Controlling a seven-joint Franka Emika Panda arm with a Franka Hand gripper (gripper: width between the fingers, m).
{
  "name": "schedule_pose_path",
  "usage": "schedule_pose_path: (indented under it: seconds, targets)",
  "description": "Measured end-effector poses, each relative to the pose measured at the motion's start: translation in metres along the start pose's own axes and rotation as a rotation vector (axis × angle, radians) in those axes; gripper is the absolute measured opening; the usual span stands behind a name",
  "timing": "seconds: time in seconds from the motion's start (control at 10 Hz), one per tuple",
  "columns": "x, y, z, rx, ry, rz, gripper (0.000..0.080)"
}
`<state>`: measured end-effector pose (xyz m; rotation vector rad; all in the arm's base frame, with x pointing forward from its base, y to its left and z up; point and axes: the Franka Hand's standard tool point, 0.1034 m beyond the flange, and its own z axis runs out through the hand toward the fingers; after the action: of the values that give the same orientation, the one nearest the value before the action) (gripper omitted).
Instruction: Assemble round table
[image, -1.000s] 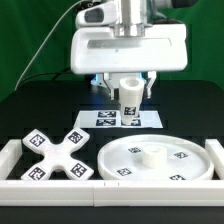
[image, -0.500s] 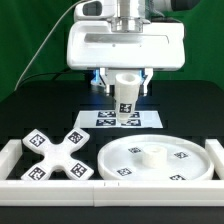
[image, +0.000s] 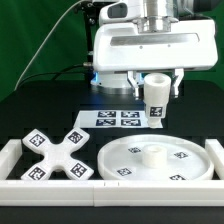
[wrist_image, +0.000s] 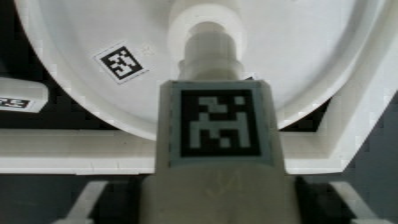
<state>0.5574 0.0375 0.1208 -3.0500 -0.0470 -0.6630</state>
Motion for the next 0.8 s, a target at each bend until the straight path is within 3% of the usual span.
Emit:
schedule_pose_path:
  seconds: [0.1, 0.3, 0.4, 0.6, 0.7, 0.8]
  targets:
    - [0.0, 0.0, 0.0, 0.0, 0.0, 0.0, 0.0406]
    - [0.0, 0.006, 0.006, -0.028, 0.049, 0.006, 0.0406]
    - [-0.001, 0.003, 0.008, -0.025, 0.048, 0.003, 0.0406]
    - [0.001, 0.02, 0.006, -0.097, 0.183, -0.014, 0.0406]
    - [-0.012, 0.017, 0.015, -0.08, 0.127, -0.016, 0.0406]
    - [-0.012, 0.018, 0.016, -0.077, 0.122, -0.015, 0.0406]
